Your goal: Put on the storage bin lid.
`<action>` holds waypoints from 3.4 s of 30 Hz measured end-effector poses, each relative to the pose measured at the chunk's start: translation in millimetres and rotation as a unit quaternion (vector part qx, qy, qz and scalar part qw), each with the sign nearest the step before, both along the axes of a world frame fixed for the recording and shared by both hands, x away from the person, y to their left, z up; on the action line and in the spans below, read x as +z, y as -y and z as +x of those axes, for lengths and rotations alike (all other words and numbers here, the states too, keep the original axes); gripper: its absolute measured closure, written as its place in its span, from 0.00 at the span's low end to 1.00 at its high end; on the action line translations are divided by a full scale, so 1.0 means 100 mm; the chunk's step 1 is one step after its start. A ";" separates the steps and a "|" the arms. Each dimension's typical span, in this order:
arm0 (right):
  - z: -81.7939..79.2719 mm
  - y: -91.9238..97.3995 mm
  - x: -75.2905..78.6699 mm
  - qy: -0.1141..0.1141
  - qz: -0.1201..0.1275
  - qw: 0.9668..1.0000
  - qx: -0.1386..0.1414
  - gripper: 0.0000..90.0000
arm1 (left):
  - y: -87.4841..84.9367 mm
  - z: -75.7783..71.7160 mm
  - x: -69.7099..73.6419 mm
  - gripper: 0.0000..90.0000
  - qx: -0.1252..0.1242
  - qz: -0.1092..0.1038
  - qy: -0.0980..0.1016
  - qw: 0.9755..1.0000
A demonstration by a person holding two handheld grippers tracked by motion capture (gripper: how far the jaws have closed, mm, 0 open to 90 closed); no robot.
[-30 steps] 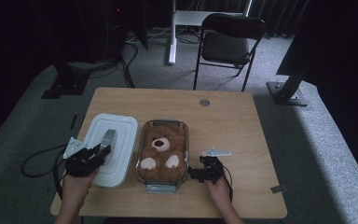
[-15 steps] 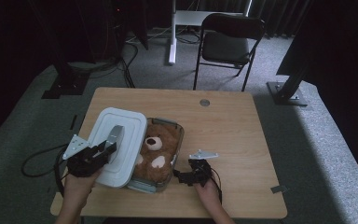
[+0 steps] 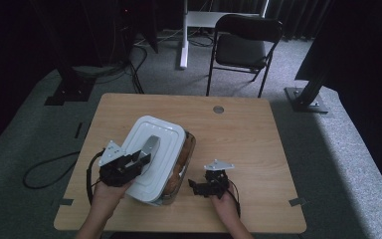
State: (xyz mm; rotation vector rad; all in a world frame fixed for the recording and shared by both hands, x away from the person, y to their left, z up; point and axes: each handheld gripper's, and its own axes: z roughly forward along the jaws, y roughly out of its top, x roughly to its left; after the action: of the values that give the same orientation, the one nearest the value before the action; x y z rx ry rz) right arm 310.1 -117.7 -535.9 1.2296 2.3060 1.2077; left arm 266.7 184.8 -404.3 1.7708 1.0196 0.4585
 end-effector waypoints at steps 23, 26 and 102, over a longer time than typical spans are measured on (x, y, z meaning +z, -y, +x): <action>0.18 0.84 0.04 0.017 0.036 0.989 -0.145 0.15 | 0.37 0.26 -0.13 0.77 -0.013 -0.014 -0.035 0.999; 0.18 0.84 0.04 0.016 0.035 0.989 -0.145 0.15 | 0.39 0.24 -0.15 0.77 -0.006 -0.014 -0.033 0.999; 0.16 0.83 0.02 0.004 0.038 0.990 -0.136 0.15 | -0.18 0.22 -0.20 0.01 0.025 0.022 -0.018 0.999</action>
State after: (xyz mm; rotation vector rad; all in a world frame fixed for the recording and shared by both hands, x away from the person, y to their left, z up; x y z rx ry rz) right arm 326.5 -200.6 -533.9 1.5048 2.0200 1.2086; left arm 289.2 202.5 -424.1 1.8012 1.0894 0.4856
